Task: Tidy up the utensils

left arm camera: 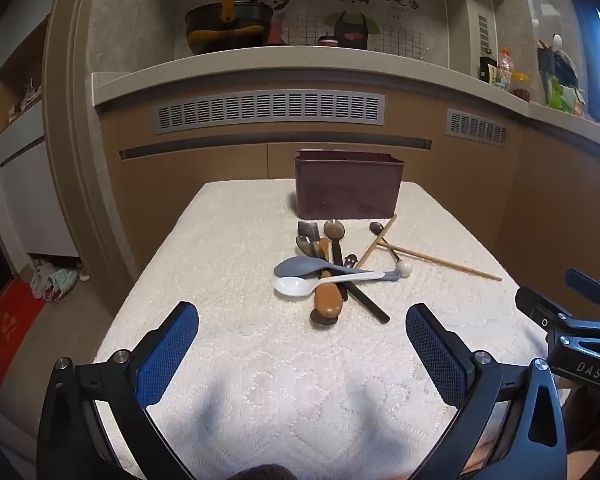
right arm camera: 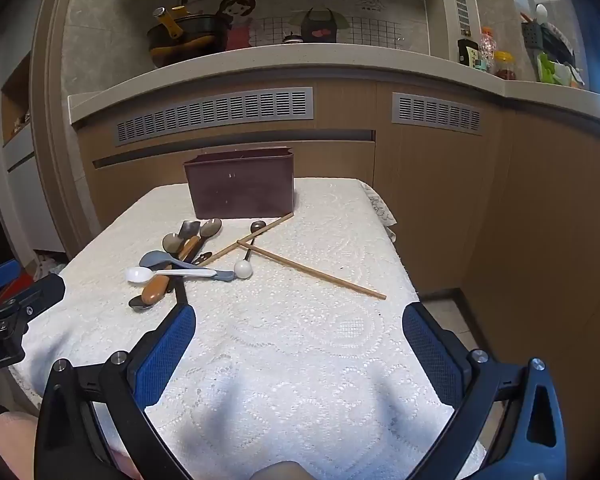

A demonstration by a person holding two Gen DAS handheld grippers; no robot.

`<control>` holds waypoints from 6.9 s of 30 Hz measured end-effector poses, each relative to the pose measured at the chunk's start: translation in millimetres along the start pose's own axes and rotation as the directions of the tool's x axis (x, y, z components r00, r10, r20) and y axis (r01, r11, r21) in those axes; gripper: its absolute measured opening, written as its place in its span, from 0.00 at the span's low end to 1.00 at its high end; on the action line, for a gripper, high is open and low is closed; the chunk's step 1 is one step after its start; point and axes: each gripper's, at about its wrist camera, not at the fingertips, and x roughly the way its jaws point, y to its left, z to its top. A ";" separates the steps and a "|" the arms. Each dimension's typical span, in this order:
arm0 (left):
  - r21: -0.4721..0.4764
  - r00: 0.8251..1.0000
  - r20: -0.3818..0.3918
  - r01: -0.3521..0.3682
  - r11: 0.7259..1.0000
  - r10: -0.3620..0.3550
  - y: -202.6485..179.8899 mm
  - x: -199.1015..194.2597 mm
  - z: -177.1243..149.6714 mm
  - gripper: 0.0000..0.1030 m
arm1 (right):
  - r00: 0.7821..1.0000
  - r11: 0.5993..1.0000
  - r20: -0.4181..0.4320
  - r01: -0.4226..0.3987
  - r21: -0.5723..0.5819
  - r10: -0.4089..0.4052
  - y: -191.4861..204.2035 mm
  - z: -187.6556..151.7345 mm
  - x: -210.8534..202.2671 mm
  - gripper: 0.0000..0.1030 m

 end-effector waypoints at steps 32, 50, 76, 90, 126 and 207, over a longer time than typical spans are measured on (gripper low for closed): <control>-0.002 1.000 -0.026 -0.007 1.000 0.007 -0.6 12.7 -8.2 1.00 | 1.000 1.000 -0.011 -0.007 -0.004 0.007 2.2 -0.9 6.4 1.00; -0.001 1.000 -0.029 -0.007 1.000 0.007 -1.0 13.2 -7.8 1.00 | 1.000 1.000 -0.017 -0.007 -0.004 0.007 2.9 -2.9 8.7 1.00; 0.000 0.999 -0.032 -0.008 1.000 0.008 -1.6 14.3 -8.3 1.00 | 1.000 1.000 -0.025 -0.007 -0.002 0.007 3.4 -3.5 10.1 1.00; -0.001 0.999 -0.035 -0.008 1.000 0.008 -1.4 15.0 -7.9 1.00 | 1.000 1.000 -0.025 -0.006 -0.001 0.006 3.2 -3.3 10.4 1.00; -0.024 0.965 -0.260 0.017 1.000 -0.023 49.0 137.8 31.3 1.00 | 0.953 0.871 -0.257 -0.257 -0.420 0.157 26.3 54.0 142.1 0.62; 0.146 0.986 0.000 0.163 0.976 -0.165 -59.8 113.5 100.2 0.22 | 0.980 0.991 -0.193 0.015 -0.131 -0.040 -31.7 44.8 115.7 1.00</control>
